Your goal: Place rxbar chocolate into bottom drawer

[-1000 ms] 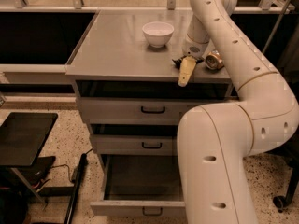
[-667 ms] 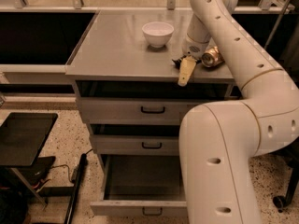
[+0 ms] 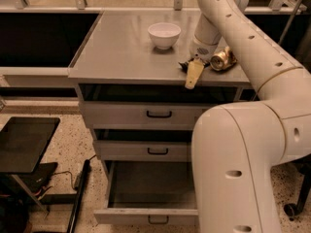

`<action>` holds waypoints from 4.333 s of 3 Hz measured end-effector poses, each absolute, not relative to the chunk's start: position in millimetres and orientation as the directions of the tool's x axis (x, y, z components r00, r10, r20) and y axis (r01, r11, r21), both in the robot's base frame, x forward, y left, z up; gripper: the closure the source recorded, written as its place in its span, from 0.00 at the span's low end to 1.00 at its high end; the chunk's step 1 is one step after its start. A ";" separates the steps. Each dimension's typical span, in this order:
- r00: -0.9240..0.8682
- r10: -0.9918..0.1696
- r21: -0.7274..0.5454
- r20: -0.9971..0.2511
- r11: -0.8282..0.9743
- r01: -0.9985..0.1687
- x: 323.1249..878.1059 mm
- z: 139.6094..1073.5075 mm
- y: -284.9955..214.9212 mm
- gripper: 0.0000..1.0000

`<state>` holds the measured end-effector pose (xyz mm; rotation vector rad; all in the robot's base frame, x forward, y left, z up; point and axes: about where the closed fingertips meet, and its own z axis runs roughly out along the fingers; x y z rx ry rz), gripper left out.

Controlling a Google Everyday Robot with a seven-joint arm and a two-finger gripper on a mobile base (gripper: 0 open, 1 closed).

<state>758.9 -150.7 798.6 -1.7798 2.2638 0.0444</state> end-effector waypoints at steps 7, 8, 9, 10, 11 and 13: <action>-0.215 -0.951 -0.136 -0.222 0.248 -0.959 728.4 810.9 -142.6 1.00; -0.215 -0.951 -0.136 -0.222 0.248 -0.959 728.4 810.9 -142.6 1.00; -0.215 -0.951 -0.136 -0.222 0.248 -0.959 726.6 812.5 -142.1 1.00; -0.215 -0.951 -0.137 -0.222 0.248 -0.959 725.3 813.3 -141.8 1.00; -0.214 -0.951 -0.137 -0.222 0.248 -0.959 724.3 814.1 -141.5 1.00; -0.214 -0.951 -0.139 -0.222 0.248 -0.959 719.9 816.2 -140.3 1.00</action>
Offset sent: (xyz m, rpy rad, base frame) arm -0.1745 0.1313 0.1195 -0.1021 -0.6876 0.0235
